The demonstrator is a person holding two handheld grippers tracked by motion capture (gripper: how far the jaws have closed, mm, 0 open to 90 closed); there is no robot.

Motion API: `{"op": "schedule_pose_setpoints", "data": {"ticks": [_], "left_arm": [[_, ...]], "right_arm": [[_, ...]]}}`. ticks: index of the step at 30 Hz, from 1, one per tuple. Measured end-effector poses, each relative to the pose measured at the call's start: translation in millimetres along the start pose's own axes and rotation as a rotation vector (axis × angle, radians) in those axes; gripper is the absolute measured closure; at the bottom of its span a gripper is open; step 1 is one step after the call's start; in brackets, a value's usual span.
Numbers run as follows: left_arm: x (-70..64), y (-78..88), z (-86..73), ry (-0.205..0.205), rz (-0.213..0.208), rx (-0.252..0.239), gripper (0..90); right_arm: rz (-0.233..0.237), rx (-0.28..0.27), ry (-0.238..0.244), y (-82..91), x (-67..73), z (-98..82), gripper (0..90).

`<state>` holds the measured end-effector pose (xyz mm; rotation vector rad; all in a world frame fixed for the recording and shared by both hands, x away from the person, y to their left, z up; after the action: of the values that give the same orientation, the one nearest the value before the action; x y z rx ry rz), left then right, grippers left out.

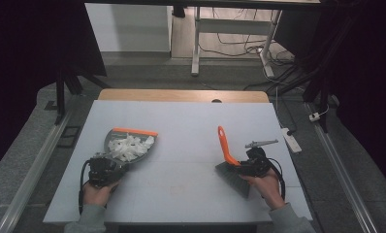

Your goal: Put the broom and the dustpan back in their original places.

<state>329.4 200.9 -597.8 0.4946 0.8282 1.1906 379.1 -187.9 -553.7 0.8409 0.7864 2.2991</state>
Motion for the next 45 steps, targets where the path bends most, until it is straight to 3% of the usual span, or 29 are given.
{"op": "schedule_pose_setpoints", "data": {"ticks": [10, 20, 31, 33, 39, 41, 45], "left_arm": [[0.9, -4.5, -1.5, -0.004, 0.002, 0.015, 60.5], [-1.1, -5.1, -1.5, -0.029, -0.006, 0.014, 52.8], [-2.2, -1.1, 0.3, -0.048, 0.013, 0.000, 31.0], [-2.3, 0.2, 0.2, -0.058, 0.019, -0.001, 28.5], [-1.7, 5.0, 0.7, -0.085, 0.026, -0.010, 25.0], [-2.2, 6.9, 0.8, -0.085, 0.017, -0.017, 24.7], [-2.8, 10.2, 0.7, -0.096, 0.013, -0.024, 24.2]], "right_arm": [[-0.013, 0.004, -0.037, -2.8, -14.0, -1.4, 70.2], [-0.038, 0.027, -0.005, -4.6, -25.7, -0.5, 66.7], [-0.109, 0.042, 0.039, -6.7, -38.3, 0.9, 54.4], [-0.147, 0.048, 0.057, -6.9, -41.2, 1.0, 50.3], [-0.197, 0.056, 0.061, -7.8, -48.2, 0.2, 46.7], [-0.237, 0.051, 0.067, -6.5, -51.2, 0.7, 47.4], [-0.255, 0.026, 0.073, -2.6, -51.9, 3.1, 48.6]]}}
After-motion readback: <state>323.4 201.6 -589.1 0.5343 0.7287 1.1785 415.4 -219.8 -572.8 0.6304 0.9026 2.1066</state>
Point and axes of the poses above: each handheld gripper's, and its own axes: y roughly backward along the jaws, z roughly out of its top, x roughly to its left, the point moved 9 cm from there along -y, roughly forward along the jaws, and after that the axes turned 1 degree about -x, right-handed, at the moved point
